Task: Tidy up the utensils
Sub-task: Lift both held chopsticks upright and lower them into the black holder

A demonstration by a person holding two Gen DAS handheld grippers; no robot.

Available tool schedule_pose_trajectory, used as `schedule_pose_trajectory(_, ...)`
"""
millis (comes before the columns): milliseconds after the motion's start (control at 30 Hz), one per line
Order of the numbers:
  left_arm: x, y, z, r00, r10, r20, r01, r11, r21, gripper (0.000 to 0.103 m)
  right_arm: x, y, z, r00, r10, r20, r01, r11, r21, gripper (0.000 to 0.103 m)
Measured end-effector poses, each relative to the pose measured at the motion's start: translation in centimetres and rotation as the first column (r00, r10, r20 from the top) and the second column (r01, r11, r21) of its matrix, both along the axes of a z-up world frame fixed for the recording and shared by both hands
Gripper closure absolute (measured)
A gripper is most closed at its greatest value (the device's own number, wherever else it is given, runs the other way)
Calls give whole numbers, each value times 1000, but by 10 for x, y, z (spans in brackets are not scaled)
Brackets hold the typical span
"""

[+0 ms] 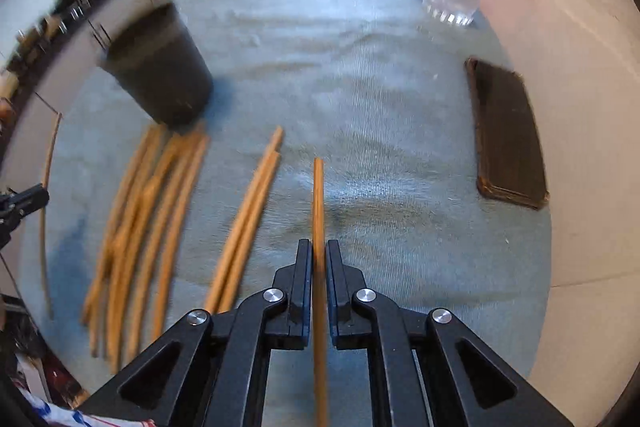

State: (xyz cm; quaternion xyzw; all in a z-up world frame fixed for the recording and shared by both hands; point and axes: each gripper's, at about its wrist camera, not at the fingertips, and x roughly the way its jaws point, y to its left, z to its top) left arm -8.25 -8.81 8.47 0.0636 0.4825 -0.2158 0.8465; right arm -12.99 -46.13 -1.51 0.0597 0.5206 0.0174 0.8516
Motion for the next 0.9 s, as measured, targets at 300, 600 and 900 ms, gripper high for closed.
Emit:
schedule_pose_trajectory(300,-57,7,32,989,11,148,5,994,-108,96,-73,1,49,970,-36,239,30,999,30,98)
schedule_pose_trajectory(600,-82,22,66,966,76,249,-16,973,-231,96,-98,1,96,909,-68,412,32,995,93,98)
schedule_pose_trajectory(900,-44,5,107,924,164,344,-32,932,-361,96,-72,8,135,861,-80,502,21,992,122,98)
